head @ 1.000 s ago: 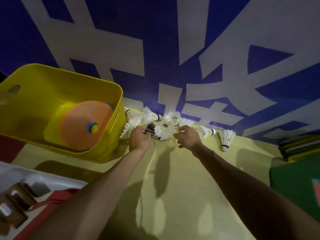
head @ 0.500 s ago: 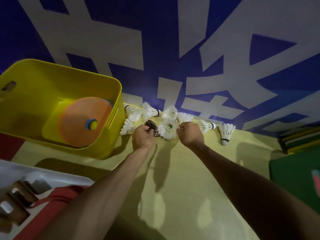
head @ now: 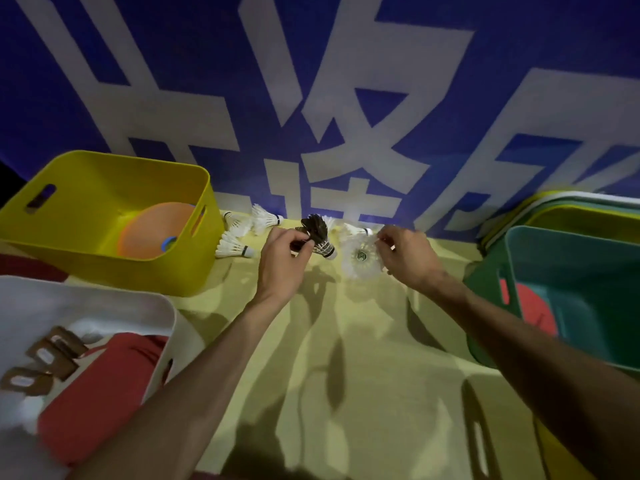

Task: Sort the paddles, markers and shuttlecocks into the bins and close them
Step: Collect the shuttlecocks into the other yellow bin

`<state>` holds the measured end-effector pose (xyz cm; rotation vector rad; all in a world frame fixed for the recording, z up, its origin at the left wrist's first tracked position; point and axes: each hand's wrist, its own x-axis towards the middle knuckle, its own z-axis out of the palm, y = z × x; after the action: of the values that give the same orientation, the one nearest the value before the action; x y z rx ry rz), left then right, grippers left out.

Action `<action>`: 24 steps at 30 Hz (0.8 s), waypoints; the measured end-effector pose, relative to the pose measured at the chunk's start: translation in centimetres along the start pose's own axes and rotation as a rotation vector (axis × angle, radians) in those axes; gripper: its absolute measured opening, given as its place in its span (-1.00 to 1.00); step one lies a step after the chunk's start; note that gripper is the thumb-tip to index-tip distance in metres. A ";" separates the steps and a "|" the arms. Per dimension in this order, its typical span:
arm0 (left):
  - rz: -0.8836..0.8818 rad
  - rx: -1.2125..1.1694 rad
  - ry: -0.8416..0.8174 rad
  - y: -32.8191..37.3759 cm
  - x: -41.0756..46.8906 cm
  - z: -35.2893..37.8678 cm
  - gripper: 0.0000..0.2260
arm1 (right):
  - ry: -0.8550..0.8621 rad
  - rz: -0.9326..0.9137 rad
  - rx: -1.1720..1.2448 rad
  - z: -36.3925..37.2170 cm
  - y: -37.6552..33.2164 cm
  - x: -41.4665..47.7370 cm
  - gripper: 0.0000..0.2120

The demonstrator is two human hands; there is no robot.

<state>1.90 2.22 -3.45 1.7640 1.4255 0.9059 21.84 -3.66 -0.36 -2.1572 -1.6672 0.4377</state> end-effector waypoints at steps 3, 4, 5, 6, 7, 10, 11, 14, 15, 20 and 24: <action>0.048 -0.016 -0.005 3.7 -2.8 1.4 -0.91 | 0.039 0.010 0.058 -3.3 2.4 -2.9 -0.79; 0.067 -0.023 -0.011 4.9 -3.8 1.8 -0.91 | 0.058 0.000 0.059 -4.3 3.4 -3.8 -0.79; 0.088 -0.036 -0.021 6.2 -4.9 2.4 -0.91 | 0.076 -0.015 0.062 -5.5 4.4 -4.9 -0.79; 0.117 -0.044 -0.037 7.4 -6.0 2.9 -0.91 | 0.093 -0.022 0.074 -6.6 5.4 -6.0 -0.80; 0.152 -0.043 -0.056 8.5 -6.9 3.4 -0.92 | 0.110 -0.020 0.091 -7.7 6.5 -7.2 -0.80; 0.241 -0.023 -0.133 11.8 -9.9 5.5 -0.92 | 0.172 0.012 0.127 -10.6 10.0 -11.2 -0.79; 0.260 -0.029 -0.160 12.8 -11.0 6.3 -0.92 | 0.194 0.020 0.124 -11.6 11.2 -12.7 -0.79; 0.307 -0.057 -0.220 15.9 -14.6 9.4 -0.92 | 0.230 0.089 0.131 -14.1 15.5 -17.1 -0.78; 0.319 -0.064 -0.247 16.8 -15.9 10.5 -0.91 | 0.232 0.118 0.131 -14.9 17.0 -18.6 -0.78; 0.387 -0.077 -0.428 20.6 -21.5 16.2 -0.90 | 0.216 0.301 0.062 -18.6 25.1 -25.4 -0.77; 0.476 -0.072 -0.549 22.6 -25.0 20.0 -0.91 | 0.172 0.393 0.012 -19.7 29.1 -29.7 -0.76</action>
<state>26.42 -27.67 2.77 2.1224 0.6303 0.6106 48.34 -41.05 3.55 -2.4398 -1.1482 0.3532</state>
